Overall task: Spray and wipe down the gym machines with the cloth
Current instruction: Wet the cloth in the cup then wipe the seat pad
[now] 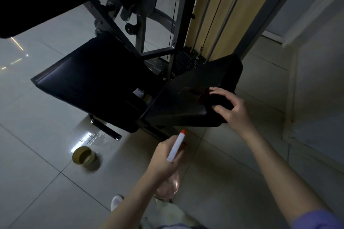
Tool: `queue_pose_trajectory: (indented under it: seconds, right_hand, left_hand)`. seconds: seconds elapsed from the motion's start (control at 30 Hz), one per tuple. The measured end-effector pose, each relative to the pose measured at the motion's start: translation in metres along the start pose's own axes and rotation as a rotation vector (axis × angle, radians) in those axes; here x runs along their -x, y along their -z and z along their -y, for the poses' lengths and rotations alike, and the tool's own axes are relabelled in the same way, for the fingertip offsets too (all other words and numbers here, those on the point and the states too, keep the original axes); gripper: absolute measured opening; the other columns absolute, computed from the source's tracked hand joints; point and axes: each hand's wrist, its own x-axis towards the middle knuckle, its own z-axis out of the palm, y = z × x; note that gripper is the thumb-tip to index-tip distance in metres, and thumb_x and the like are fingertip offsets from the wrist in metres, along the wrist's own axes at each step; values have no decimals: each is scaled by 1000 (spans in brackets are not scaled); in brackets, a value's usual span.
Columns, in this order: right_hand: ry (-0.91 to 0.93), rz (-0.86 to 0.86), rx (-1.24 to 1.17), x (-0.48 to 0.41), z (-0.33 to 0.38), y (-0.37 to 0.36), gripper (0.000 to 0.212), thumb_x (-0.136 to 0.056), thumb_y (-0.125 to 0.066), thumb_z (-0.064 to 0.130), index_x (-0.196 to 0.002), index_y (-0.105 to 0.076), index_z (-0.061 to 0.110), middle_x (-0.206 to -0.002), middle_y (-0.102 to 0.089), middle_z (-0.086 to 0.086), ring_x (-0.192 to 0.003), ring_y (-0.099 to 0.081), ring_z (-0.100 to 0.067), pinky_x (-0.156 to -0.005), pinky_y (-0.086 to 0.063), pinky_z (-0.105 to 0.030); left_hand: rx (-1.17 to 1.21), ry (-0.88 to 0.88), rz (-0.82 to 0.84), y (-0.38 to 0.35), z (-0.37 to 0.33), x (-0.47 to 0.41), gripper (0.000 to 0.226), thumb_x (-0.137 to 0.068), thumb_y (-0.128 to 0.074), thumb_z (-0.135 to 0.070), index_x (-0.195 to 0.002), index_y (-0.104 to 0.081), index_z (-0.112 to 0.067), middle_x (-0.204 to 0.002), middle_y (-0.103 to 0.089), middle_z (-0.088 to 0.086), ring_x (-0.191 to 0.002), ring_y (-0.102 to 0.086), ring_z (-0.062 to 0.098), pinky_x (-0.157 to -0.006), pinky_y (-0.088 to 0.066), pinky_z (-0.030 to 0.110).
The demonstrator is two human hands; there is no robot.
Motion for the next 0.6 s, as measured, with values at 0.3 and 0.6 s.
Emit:
queue_pose_trajectory:
  seconds: [0.3,0.6]
  right_hand:
    - [147,-109,277,11,-7,-13,35,-81,-57,18,-115,-60,16,-131,-49,10,-129,-39,-3,-106,-26,-9]
    - [377,-189,574,37,-18,-33,40,-85,-55,19,-121,-55,2,-137,-46,-12,-133,-38,-25,-112,-29,-25]
  left_hand:
    - [-62,189,-73,19,27,2,13,-91,-56,-9,-80,-55,-4,-64,-49,0,-53,-44,4,-50,-33,15]
    - [-7,429,-121,35,66,-6,22,-91,-58,-22,-78,-54,-4,-64,-47,4,-54,-40,12,-50,-31,23]
